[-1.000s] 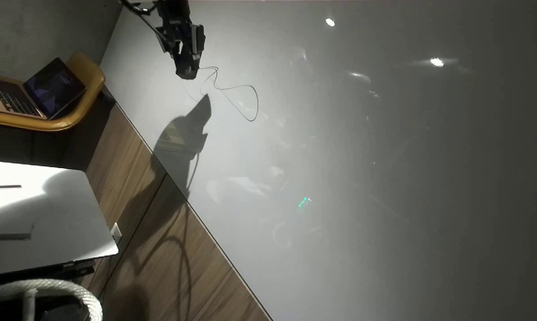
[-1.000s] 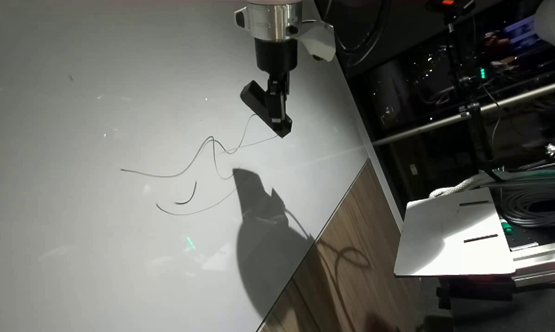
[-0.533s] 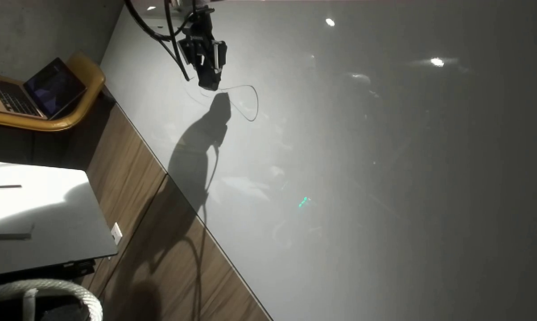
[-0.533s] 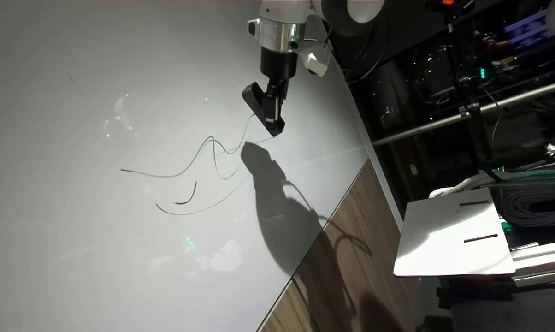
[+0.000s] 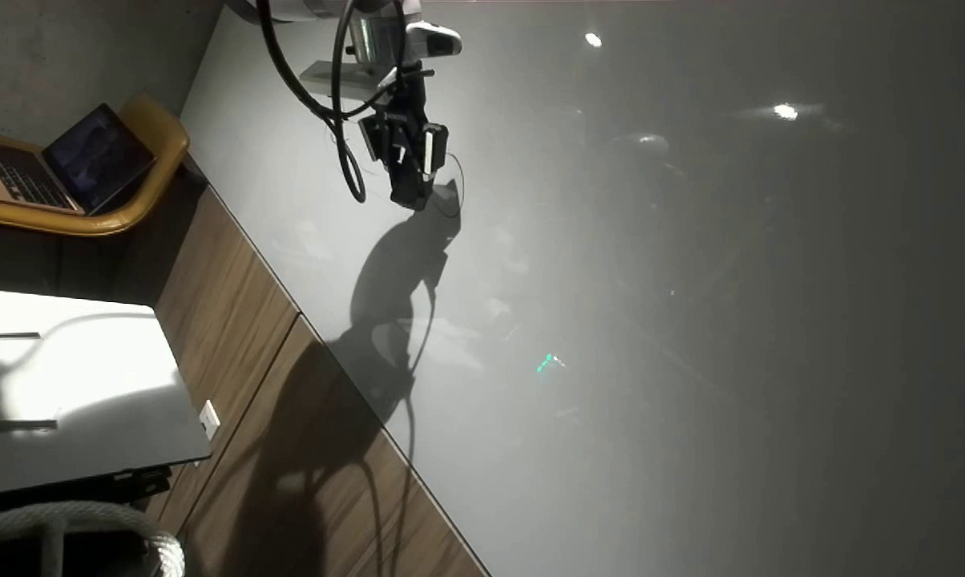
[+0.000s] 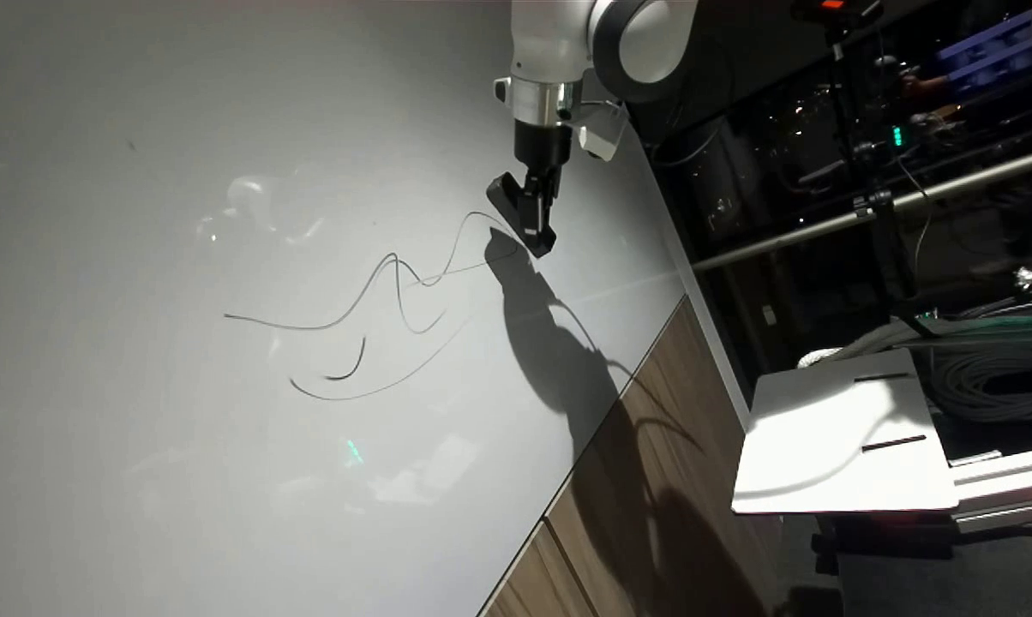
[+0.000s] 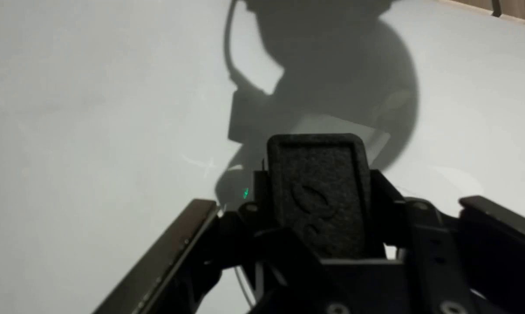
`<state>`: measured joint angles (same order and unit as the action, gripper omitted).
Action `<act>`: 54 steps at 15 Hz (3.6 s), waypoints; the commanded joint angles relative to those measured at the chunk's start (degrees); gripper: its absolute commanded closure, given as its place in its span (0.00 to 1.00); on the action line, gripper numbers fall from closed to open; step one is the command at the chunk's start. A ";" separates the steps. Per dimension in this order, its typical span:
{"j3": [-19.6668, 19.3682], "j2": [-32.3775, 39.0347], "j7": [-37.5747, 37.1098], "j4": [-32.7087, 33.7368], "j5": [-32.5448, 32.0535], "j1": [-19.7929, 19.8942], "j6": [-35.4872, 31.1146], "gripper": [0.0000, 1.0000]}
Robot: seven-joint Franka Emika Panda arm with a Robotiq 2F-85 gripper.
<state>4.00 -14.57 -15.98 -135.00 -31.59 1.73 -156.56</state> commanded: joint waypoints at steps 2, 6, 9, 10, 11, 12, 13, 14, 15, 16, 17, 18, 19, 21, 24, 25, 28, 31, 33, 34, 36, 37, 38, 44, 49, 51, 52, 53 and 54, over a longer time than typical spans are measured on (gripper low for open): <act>-1.82 1.79 8.18 2.57 6.43 0.99 -0.57 0.69; -2.01 4.23 11.28 5.11 9.59 0.77 -0.31 0.69; -1.83 6.55 12.18 9.05 10.24 0.73 0.49 0.69; -1.97 7.49 12.57 10.50 10.41 0.73 0.62 0.69; -2.11 8.31 12.87 11.78 10.52 0.71 0.75 0.69; -2.28 9.08 13.15 12.90 10.70 0.68 0.76 0.69; -2.46 9.99 13.43 13.97 10.86 0.67 0.70 0.69; -2.61 10.83 13.69 14.90 11.07 0.62 0.69 0.69; -2.63 11.43 13.75 15.32 11.35 0.53 1.14 0.69; -2.56 11.68 13.72 15.53 11.45 0.47 1.42 0.69; -2.51 12.02 13.74 15.81 11.59 0.40 1.66 0.69; -2.46 12.36 13.66 16.00 11.63 0.34 1.78 0.69; -2.39 12.82 13.72 16.42 11.86 0.19 2.01 0.69; -2.05 13.84 13.29 17.45 11.70 -0.15 2.50 0.69; -1.08 16.03 12.32 20.38 11.50 -1.17 4.31 0.69; -0.76 16.74 11.97 21.36 11.38 -1.59 5.26 0.69; 0.05 18.85 10.75 23.71 10.89 -2.97 8.13 0.69; 0.71 20.92 9.35 25.77 10.55 -4.49 10.40 0.69; 1.10 21.96 8.66 27.22 10.38 -5.52 11.89 0.69; 1.27 22.44 8.42 28.06 10.43 -5.97 12.62 0.69; 1.84 23.52 7.39 30.21 10.20 -7.17 14.35 0.69; 2.28 24.21 6.42 31.62 9.64 -7.87 15.33 0.69; 2.62 24.47 5.80 32.30 9.36 -8.46 16.06 0.69; 5.07 28.69 3.31 38.44 8.04 -13.05 19.24 0.69; 5.96 33.90 3.04 44.60 7.76 -17.76 21.73 0.69; 6.25 35.95 3.27 47.17 7.69 -19.85 22.86 0.69; 6.31 36.97 3.37 48.46 7.79 -20.84 23.28 0.69; 6.36 38.07 3.40 49.84 7.81 -21.93 23.71 0.69; 6.34 39.14 3.52 51.31 7.83 -22.96 24.27 0.69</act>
<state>10.67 16.45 -14.19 -95.07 -21.99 -19.61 -131.10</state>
